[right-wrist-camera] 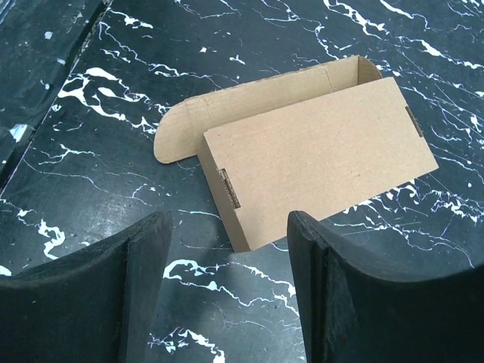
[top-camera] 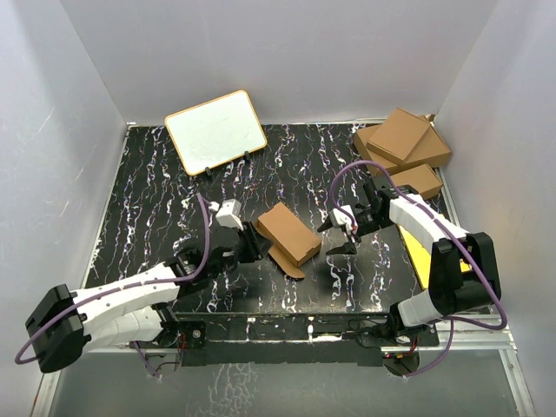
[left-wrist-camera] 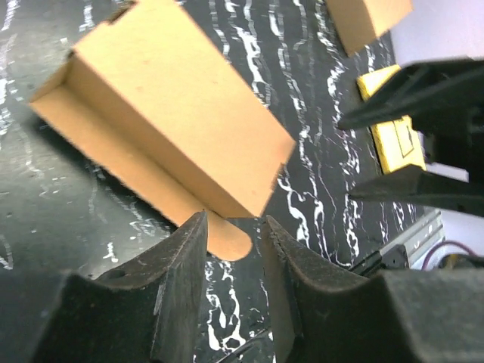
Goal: Fold the paper box
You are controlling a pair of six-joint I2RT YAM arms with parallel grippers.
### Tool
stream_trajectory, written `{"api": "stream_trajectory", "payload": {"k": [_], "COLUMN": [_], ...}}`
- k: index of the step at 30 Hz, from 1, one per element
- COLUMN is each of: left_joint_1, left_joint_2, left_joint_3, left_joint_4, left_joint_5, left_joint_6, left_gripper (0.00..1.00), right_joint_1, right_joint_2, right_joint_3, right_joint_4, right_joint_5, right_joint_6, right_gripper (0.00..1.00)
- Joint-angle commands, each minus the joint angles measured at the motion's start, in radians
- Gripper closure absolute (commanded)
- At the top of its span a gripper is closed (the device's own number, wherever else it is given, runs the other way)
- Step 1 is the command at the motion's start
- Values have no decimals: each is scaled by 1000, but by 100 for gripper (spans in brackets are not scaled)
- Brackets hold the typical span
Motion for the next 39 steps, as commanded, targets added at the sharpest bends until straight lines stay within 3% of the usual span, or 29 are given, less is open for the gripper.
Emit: {"api": "stream_trajectory", "payload": {"k": [1,7,12,20,39], "left_joint_1": [94,133,144,157,197], "left_joint_2": [18,163,215,239,352], "left_joint_3": [-32,-40,-27,-51,-50], "left_joint_4": [-33,106,45,78,102], "left_joint_5": [129,224,216,223,266], "left_joint_6": [-99,-104,-126,-146,-153], "left_gripper": [67,68,67,56,56], "right_joint_1": [8,23,45,66,78], "right_joint_2": [-39,-16,11,43,58], "right_joint_3": [-24,-31,-31,-31,-32], "right_joint_4": [130,203,245,278,286], "right_joint_5": [-41,-37,-4,35,66], "right_joint_6": [98,194,264,298,309], "right_gripper": [34,42,47,47,47]}}
